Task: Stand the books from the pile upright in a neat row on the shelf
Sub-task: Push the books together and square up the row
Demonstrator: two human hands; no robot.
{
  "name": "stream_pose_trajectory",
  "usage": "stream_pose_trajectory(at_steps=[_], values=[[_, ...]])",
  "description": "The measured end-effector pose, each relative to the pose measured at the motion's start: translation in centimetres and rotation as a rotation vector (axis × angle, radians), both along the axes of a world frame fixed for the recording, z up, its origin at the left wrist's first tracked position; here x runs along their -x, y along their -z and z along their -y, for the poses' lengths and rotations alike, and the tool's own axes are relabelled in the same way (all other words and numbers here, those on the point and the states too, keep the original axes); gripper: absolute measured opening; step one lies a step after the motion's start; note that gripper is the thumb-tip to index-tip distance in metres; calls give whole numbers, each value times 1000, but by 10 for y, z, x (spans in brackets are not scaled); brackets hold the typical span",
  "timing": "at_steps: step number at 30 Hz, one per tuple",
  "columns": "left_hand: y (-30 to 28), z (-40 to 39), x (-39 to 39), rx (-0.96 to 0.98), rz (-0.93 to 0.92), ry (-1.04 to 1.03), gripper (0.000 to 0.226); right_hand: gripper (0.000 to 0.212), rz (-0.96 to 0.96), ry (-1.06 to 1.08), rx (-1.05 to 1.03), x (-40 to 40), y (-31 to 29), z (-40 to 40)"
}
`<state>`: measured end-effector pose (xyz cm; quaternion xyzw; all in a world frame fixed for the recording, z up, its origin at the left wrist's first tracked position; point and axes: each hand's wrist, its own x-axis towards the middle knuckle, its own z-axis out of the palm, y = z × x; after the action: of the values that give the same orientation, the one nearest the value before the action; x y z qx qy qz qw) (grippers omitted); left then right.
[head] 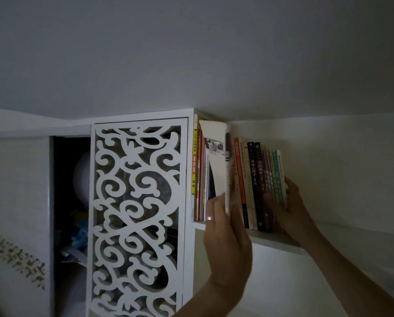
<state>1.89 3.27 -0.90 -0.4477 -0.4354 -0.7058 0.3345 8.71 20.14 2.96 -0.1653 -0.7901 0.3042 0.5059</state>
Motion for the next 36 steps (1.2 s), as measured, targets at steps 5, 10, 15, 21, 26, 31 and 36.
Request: stream_pose_trajectory(at_steps=[5, 10, 15, 21, 26, 31, 36], values=[[-18, 5, -31, -39, -26, 28, 30, 79, 11, 164, 87, -10, 3, -3], [-31, 1, -42, -57, 73, 146, 73, 75, 17, 303, -56, -8, 5, 2], [-32, -7, -44, -53, 50, 199, 43, 90, -33, 504, -176, -4, 9, -3], [-19, -29, -28, 53, 104, 65, 36, 47, -126, 532, 89, -13, 18, -17], [-21, -48, -3, 133, 258, -173, 22, 61, -65, 633, -166, -13, 15, -9], [-24, -57, 26, 171, 359, -273, 29, 85, -37, 648, -248, -10, 15, -12], [-14, -62, 15, 173, 275, -196, 25, 84, -68, 619, -217, -10, 14, -8]])
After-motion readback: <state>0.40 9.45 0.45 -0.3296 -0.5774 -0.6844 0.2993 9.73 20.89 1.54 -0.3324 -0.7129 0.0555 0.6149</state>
